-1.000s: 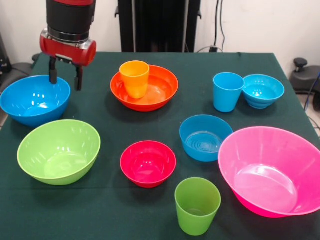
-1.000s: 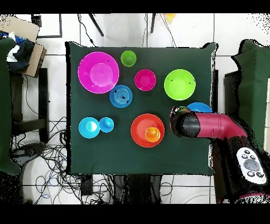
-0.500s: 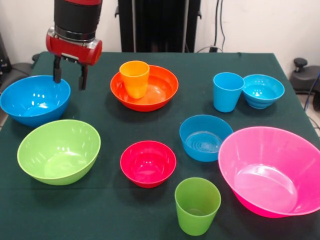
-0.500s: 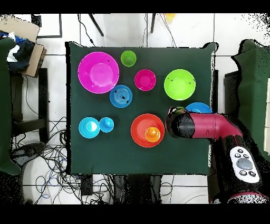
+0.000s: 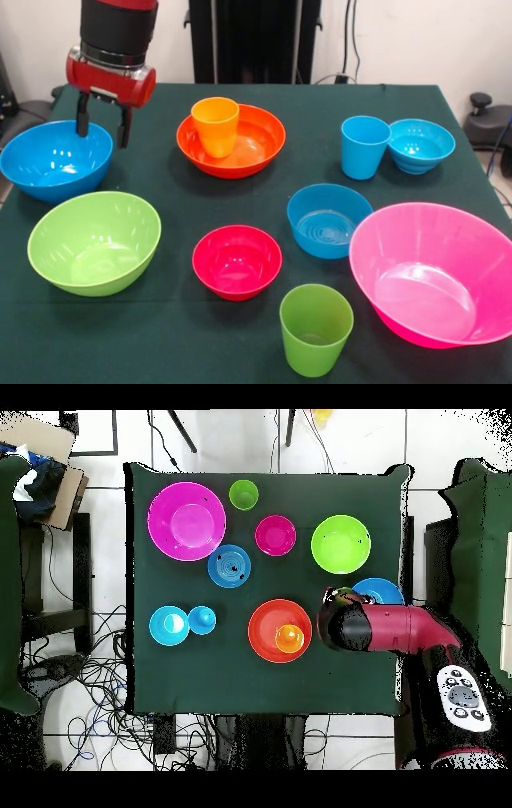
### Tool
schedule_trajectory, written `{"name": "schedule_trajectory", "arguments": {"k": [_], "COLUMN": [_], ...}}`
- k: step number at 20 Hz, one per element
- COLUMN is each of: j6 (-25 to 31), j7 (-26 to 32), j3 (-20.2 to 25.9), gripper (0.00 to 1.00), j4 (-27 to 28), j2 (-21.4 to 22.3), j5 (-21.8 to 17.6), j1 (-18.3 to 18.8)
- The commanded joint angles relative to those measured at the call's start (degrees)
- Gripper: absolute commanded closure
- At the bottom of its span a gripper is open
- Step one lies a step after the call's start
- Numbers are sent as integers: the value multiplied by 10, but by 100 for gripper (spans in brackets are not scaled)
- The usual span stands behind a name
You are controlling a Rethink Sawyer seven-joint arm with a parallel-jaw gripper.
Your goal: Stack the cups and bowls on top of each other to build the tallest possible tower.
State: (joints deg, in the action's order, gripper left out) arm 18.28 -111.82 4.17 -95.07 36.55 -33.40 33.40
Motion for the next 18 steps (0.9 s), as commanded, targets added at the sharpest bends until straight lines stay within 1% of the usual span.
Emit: {"name": "schedule_trajectory", "arguments": {"k": [1,4,10,18], "j6": [-63,-64,-58,-67], "j7": [-46,-43,-46,-55], "j3": [4,-1,-14,-34], "gripper": [0,0,0,0], "j4": [0,-2,1,4], "j2": [-71,-68,-63,-66], "j5": [-20,-15,-5,1], "j1": [-3,-6,-27,-49]}}
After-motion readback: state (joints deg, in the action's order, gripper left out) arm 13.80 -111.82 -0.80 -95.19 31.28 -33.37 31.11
